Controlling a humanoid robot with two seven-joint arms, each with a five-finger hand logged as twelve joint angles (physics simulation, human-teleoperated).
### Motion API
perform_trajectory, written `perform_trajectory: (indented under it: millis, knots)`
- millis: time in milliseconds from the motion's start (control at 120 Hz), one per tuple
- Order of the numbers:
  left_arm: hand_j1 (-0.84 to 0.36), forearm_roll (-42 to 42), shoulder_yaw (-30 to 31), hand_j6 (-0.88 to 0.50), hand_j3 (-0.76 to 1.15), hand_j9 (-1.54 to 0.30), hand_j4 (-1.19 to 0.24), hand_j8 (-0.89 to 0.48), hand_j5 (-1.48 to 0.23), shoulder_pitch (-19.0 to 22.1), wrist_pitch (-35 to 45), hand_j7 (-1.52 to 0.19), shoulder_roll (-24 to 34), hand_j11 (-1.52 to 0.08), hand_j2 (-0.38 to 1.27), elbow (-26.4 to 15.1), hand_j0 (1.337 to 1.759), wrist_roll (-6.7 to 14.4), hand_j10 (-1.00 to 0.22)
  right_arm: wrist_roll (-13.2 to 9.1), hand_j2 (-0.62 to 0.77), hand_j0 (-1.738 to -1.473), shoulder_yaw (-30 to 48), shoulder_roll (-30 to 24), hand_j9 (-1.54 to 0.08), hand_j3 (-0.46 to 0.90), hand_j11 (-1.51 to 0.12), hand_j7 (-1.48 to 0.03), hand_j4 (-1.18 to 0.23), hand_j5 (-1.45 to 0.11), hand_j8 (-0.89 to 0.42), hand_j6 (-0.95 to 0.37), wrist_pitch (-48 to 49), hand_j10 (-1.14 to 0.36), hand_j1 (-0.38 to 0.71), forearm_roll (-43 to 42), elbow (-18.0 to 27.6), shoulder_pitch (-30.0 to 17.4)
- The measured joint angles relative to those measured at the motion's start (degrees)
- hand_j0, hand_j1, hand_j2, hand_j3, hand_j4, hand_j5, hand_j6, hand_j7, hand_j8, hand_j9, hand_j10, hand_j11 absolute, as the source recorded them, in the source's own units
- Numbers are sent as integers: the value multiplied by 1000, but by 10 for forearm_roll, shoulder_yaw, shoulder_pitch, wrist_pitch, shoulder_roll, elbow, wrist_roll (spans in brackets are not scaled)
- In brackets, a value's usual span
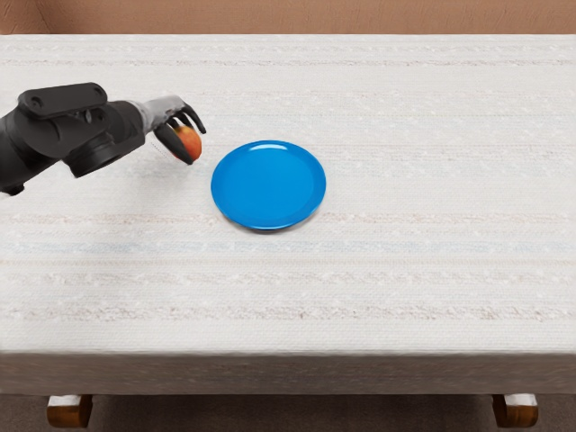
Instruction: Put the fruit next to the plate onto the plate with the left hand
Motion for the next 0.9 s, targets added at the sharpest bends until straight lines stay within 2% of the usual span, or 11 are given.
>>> perform_trajectory:
  millis: [158,258,275,283,308,325,367,533,633,825,900]
  knots:
    - [-269,-4,0,-484,0,-737,-553,-459,-761,-14,0,-754,-42,-737,242,0,1658,2,-567,0,0,-1658,0,0,0,0,0,0,0,0,0,0,0,0,-349,0,0,0]
    - [-293,-10,0,-510,0,-735,-553,-451,-759,-23,0,-754,-78,-733,347,0,1658,6,-551,0,0,-1658,0,0,0,0,0,0,0,0,0,0,0,0,-349,0,0,0]
    - [-296,-12,0,-513,0,-736,-553,-456,-759,-24,0,-754,-84,-733,328,0,1658,7,-541,0,0,-1658,0,0,0,0,0,0,0,0,0,0,0,0,-349,0,0,0]
    - [-268,-12,0,-518,0,-738,-556,-467,-755,-24,0,-750,-86,-736,223,0,1657,8,-542,0,0,-1658,0,0,0,0,0,0,0,0,0,0,0,0,-349,0,0,0]
    - [-264,-13,0,-521,0,-739,-554,-449,-757,-24,0,-753,-94,-736,232,0,1657,9,-524,0,0,-1658,0,0,0,0,0,0,0,0,0,0,0,0,-349,0,0,0]
    - [-262,-14,0,-524,0,-740,-556,-458,-755,-24,0,-752,-97,-738,328,0,1658,10,-527,0,0,-1658,0,0,0,0,0,0,0,0,0,0,0,0,-349,0,0,0]
    - [-268,-16,0,-531,0,-738,-557,-477,-749,-24,0,-747,-98,-736,306,0,1658,11,-533,0,0,-1658,0,0,0,0,0,0,0,0,0,-1,0,0,-349,0,0,0]
    - [38,-28,0,-267,0,-368,-279,-243,-373,-35,-4,-372,-90,-367,142,-1,1658,12,-268,0,0,-1658,0,0,0,0,0,0,0,0,0,0,0,0,-349,0,0,0]
    - [152,-31,-3,-170,0,-233,-177,-155,-236,-48,-29,-235,-50,-232,88,-4,1658,12,-170,0,0,-1658,0,0,0,0,0,0,0,0,0,-1,0,0,-349,0,0,0]
    - [264,-32,-31,-74,0,-100,-76,-68,-101,-51,-110,-101,114,-100,36,-11,1658,12,-74,0,0,-1658,0,0,0,0,0,0,-1,0,-1,-1,0,0,-349,0,0,0]
    - [286,-33,-40,-55,0,-74,-56,-51,-75,-46,-128,-75,158,-74,26,-15,1658,12,-54,0,0,-1658,0,0,0,0,0,0,0,0,0,0,0,0,-349,0,0,0]
